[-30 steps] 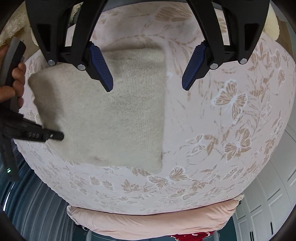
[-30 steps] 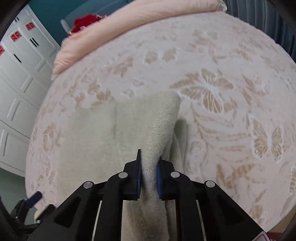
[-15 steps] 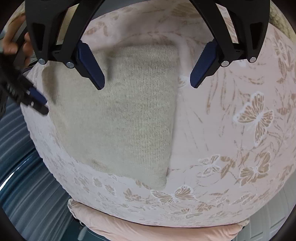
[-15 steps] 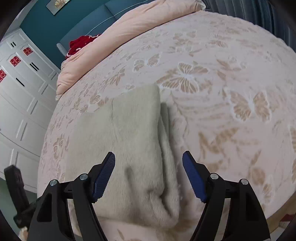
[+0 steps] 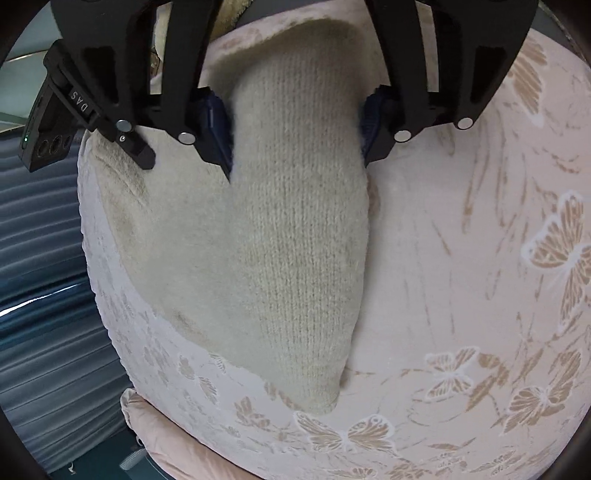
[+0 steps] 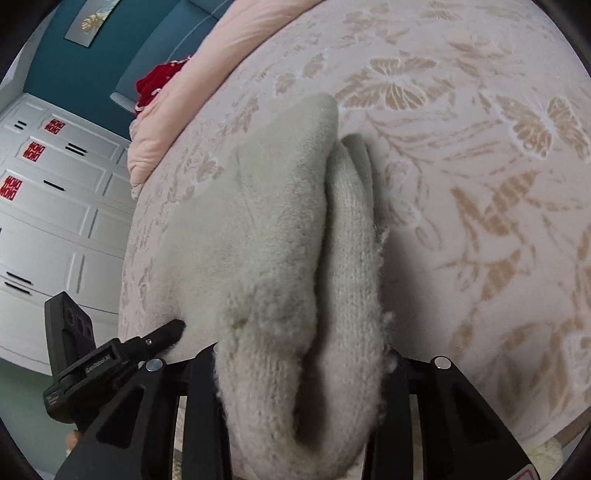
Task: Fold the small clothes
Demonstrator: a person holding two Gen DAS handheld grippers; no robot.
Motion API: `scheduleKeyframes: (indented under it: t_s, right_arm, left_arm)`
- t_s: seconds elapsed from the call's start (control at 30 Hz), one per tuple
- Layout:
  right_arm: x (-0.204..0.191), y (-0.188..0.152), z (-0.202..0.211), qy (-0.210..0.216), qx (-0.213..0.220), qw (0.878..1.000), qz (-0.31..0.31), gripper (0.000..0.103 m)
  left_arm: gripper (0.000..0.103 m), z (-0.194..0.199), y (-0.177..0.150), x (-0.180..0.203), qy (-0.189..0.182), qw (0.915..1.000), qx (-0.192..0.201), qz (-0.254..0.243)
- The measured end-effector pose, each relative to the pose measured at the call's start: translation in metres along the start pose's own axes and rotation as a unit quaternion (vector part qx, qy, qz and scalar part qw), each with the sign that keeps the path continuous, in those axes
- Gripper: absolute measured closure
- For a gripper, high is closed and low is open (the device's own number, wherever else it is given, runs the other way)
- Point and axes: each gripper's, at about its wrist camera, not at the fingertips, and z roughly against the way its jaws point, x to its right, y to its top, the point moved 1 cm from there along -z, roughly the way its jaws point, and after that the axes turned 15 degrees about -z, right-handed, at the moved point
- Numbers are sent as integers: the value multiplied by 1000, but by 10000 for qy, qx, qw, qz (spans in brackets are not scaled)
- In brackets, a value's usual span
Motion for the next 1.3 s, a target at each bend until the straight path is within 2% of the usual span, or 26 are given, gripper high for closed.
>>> scheduleKeyframes:
  t_s: [0.1,0.17,0.3,0.37,0.43,0.5,0.57,0.8,0.87,0.9,0.93,0.97,1.0,1.1,1.2,1.3]
  right_arm:
    - [-6,-10,37,136,200,9996,143,73]
    - [2,-23,53,54,213,9996,173,72]
    - [40,-50,45,-423,-46,9991,41,69]
    - [60,-59,37,-523,-102,9986,-75,60]
    - [69,-61,36,-354,-19,9992,-195,53]
    - [72,-60,34,-283,0,9992,-294,48]
    - [70,-58,29,-319,-1,9991,-266,43]
    - [72,-55,20,-245,8,9989,-396,40]
    - [73,-56,21,-228,18,9988,-432,44]
    - [73,-56,22,-222,36,9988,-441,49]
    - [72,-56,24,-209,71,9988,-439,59]
    - [70,-57,27,-182,99,9989,-427,66]
    - [66,-57,32,-144,154,9990,-397,68]
    - [43,-61,54,16,395,9991,-178,72]
    - [4,-63,89,109,815,9963,252,73]
    - [-37,-65,135,409,1264,9892,617,73]
  left_arm:
    - [50,21,-14,12,-262,9996,-113,-18]
    - [50,27,-27,25,-243,9993,-176,-224]
    - [48,8,-56,44,183,9963,-534,-645]
    - [42,-2,-66,44,439,9945,-612,-733]
    - [35,-3,-68,46,655,9933,-482,-816]
    - [22,-2,-64,49,954,9895,-432,-994]
    - [17,-3,-59,52,1111,9868,-416,-1103]
    - [12,-15,-52,56,1246,9853,-414,-1092]
    - [11,-19,-52,57,1226,9856,-417,-1086]
    - [12,-19,-53,55,1091,9876,-433,-1043]
    - [14,-20,-52,55,903,9899,-487,-982]
    - [23,-18,-51,54,797,9912,-528,-912]
    - [36,-14,-49,54,687,9925,-524,-863]
    - [58,9,-41,53,290,9959,-424,-747]
    - [63,44,-31,59,-178,9969,-171,-743]
    - [66,96,-20,73,-440,9940,356,-940]
